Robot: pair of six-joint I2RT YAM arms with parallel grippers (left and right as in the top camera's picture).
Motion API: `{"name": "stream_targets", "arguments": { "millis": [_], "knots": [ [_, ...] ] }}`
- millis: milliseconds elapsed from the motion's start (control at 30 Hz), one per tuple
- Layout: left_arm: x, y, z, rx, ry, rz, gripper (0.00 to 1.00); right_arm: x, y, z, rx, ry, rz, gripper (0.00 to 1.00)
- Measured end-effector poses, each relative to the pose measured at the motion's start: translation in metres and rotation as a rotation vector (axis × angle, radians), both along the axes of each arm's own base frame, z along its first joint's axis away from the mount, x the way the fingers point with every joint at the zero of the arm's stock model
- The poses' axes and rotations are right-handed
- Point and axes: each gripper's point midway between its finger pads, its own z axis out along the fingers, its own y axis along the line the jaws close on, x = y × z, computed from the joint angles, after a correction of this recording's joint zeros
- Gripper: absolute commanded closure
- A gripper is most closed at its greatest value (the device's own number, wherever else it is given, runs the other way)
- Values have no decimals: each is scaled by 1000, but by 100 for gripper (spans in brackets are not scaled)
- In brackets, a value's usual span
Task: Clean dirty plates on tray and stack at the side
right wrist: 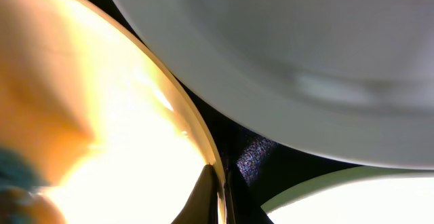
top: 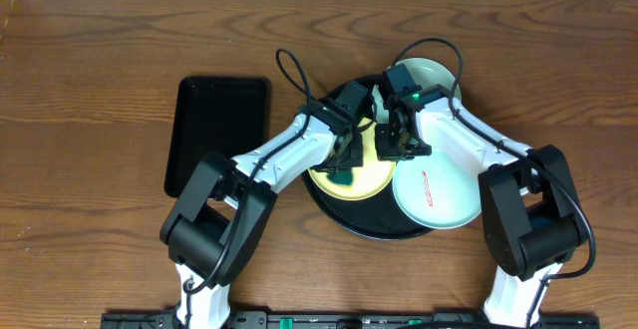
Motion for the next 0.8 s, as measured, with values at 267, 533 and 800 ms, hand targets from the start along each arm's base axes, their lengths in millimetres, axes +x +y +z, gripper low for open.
{"name": "stream_targets", "arguments": {
  "millis": [267, 533, 800],
  "knots": [
    [14, 42, 10, 199, -56, 34, 93, -3, 0, 0, 1, 13, 1, 99],
    [24, 38, 52, 103, -122, 49, 93, -4, 0, 0, 2, 15, 2, 99],
    [15, 67, 121, 18, -179, 108, 93, -4, 0, 0, 0, 14, 17, 99]
  ]
}}
